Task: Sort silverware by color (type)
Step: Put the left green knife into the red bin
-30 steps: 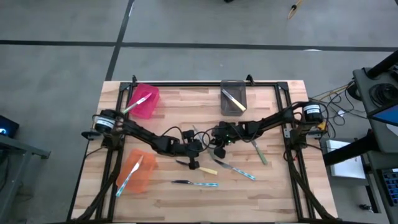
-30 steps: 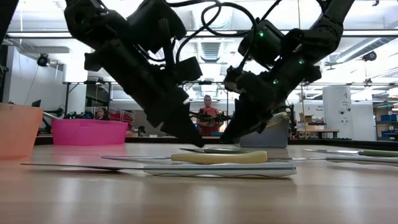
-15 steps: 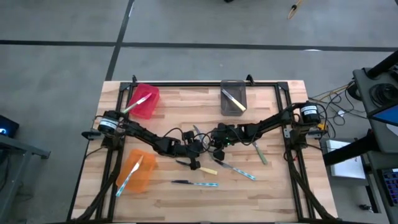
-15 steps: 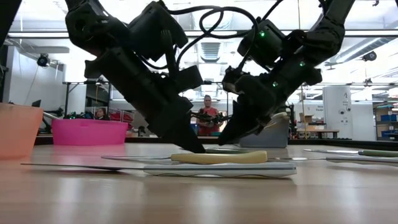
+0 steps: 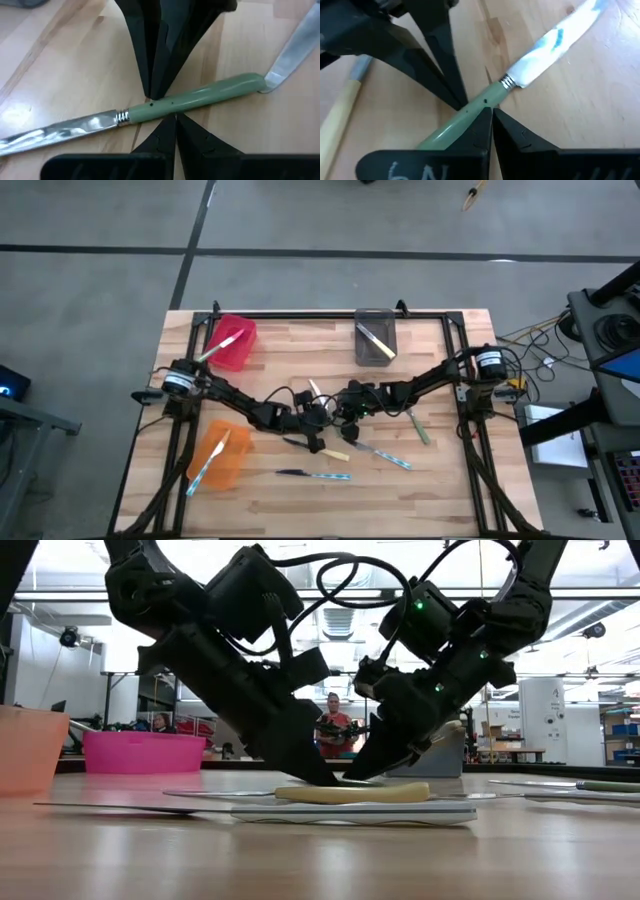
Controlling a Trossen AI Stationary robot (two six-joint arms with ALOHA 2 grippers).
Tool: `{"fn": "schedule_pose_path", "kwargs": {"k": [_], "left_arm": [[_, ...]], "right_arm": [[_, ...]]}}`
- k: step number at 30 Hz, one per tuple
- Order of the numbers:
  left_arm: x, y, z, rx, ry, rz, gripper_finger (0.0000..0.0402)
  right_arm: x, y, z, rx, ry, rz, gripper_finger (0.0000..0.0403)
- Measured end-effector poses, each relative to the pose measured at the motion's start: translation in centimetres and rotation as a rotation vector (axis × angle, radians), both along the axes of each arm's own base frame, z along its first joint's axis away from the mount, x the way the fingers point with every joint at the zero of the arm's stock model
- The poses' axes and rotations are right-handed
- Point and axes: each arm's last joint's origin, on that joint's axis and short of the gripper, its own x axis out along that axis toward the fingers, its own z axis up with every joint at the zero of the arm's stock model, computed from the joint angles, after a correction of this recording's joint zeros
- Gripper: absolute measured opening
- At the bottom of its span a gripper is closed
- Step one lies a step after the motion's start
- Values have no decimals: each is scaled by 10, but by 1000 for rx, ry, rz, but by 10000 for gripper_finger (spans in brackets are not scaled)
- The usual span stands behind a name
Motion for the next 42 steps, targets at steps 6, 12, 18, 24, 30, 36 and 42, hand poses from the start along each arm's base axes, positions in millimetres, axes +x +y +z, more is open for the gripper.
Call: {"fn": "schedule_pose_path", "kwargs": {"k": [6, 12, 18, 24, 30, 36, 42], "left_arm": [[0, 0, 0, 8, -2, 21, 0], [1, 1, 0, 22, -26, 36, 0], [1, 1, 1, 27, -36, 43, 0], [1, 1, 2, 19, -45, 57, 0], [2, 2, 3, 22, -51, 65, 0], [5, 2, 6, 29, -64, 76, 0], [9, 2, 11, 33, -93, 91, 0]], "right_arm": [[0, 0, -2, -4, 2, 0, 8], [1, 0, -1, -4, -7, 2, 8], [1, 0, -2, -4, -8, 2, 8], [1, -1, -2, -11, -9, -8, 8], [1, -1, -2, -16, -9, -14, 8], [1, -2, -2, -23, -9, -22, 8], [1, -2, -2, -29, -9, -28, 8]]}}
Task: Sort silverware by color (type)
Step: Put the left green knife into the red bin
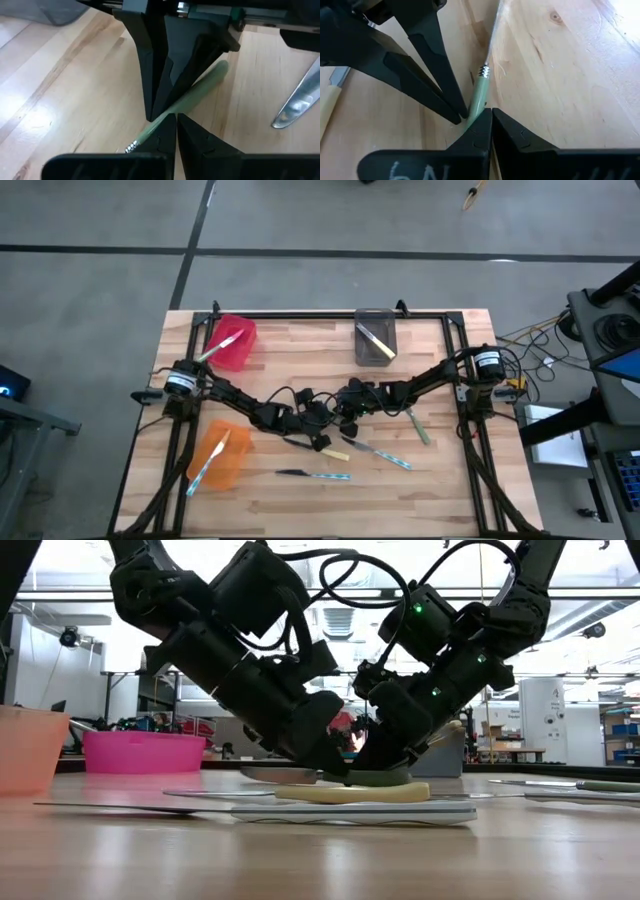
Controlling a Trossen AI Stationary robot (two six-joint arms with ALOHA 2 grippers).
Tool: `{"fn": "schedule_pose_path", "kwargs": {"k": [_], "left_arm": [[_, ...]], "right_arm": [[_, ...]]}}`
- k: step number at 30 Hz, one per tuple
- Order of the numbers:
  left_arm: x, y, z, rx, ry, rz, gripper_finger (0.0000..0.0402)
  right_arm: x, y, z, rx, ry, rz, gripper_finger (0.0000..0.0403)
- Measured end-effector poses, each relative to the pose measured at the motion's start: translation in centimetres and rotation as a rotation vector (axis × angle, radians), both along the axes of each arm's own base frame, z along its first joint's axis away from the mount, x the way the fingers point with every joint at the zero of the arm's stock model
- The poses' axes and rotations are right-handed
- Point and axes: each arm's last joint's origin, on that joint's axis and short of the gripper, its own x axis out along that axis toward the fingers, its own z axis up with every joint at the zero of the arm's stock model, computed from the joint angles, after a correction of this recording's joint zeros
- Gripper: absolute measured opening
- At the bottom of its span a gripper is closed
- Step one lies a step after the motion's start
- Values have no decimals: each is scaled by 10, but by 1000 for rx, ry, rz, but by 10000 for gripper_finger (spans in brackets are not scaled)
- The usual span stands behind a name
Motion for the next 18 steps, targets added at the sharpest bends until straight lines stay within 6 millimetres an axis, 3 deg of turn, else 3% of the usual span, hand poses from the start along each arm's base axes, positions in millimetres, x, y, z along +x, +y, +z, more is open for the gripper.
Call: {"fn": "schedule_pose_path", "kwargs": {"k": [18], "left_arm": [[-1, 0, -1, -5, 14, 5, 0]], "right_arm": [[0, 0, 0, 23, -2, -28, 19]]}}
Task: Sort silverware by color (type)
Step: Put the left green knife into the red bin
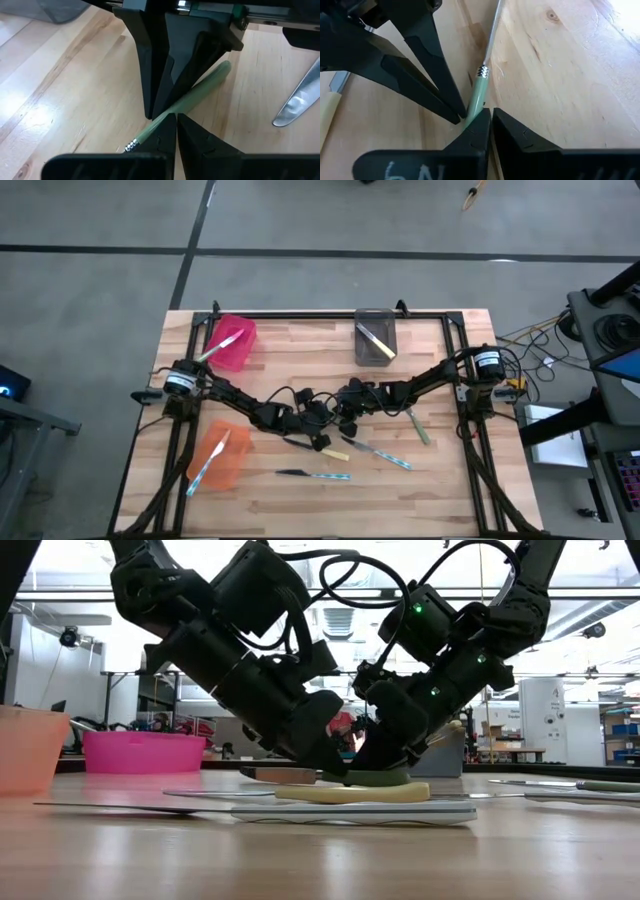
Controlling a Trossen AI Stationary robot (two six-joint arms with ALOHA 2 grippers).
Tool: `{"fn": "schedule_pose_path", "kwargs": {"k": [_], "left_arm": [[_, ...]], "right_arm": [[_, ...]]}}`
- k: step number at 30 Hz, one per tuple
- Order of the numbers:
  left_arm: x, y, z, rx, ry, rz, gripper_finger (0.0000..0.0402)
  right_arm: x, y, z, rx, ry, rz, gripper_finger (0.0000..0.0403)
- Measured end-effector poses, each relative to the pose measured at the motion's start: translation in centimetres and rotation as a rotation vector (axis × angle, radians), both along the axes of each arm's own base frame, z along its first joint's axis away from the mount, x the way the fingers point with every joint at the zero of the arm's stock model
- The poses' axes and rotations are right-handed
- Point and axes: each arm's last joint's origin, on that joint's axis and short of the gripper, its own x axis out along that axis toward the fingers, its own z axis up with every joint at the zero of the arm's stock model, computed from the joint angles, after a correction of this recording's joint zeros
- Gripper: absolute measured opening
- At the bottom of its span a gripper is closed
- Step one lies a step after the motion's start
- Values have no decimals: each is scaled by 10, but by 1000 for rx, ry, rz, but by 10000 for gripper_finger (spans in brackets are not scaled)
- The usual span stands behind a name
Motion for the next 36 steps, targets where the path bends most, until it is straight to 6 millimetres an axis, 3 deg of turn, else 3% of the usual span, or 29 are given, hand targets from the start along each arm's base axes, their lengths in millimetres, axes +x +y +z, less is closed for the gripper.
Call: {"fn": "schedule_pose_path", "kwargs": {"k": [14, 36], "left_arm": [[-1, 0, -1, -5, 13, 0, 0], [-2, 0, -2, -1, 30, 1, 0]], "right_arm": [[0, -1, 0, 40, -2, -42, 80], [0, -1, 1, 115, -4, -101, 113]]}}
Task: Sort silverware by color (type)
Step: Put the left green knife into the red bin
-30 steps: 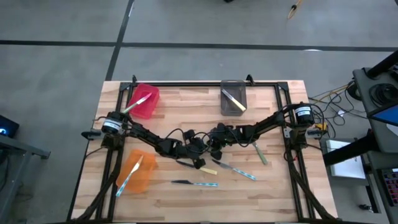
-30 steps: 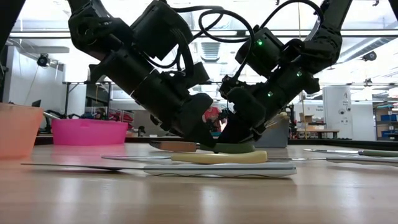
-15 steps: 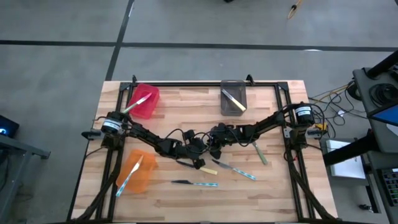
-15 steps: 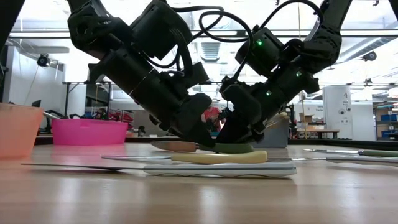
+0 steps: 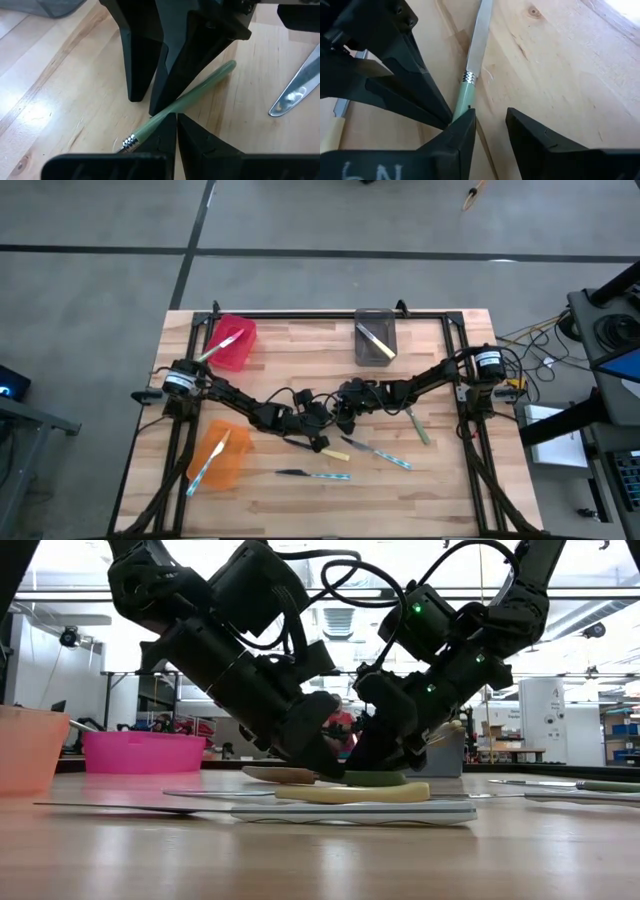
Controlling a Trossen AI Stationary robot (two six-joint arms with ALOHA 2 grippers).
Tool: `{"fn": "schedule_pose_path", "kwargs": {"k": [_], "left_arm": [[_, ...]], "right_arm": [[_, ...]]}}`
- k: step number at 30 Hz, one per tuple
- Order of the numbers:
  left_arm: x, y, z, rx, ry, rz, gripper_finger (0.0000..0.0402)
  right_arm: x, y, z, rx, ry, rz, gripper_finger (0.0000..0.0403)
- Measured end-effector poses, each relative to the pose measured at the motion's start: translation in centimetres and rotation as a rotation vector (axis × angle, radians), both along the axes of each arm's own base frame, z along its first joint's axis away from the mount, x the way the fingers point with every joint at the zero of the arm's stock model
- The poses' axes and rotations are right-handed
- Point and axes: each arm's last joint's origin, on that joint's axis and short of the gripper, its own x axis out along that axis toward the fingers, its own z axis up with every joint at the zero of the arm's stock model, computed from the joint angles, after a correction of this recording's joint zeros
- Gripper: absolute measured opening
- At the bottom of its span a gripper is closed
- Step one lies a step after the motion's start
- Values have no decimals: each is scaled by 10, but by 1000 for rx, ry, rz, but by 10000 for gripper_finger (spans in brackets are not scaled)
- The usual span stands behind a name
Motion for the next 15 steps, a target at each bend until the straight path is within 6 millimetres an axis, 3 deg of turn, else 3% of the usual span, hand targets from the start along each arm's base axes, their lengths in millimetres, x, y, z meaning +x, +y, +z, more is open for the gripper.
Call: {"fn": "schedule_pose_path", "kwargs": {"k": [15], "left_arm": [[-3, 5, -4, 42, 31, 47, 0]], "right_arm": [[0, 1, 1, 50, -5, 6, 139]]}}
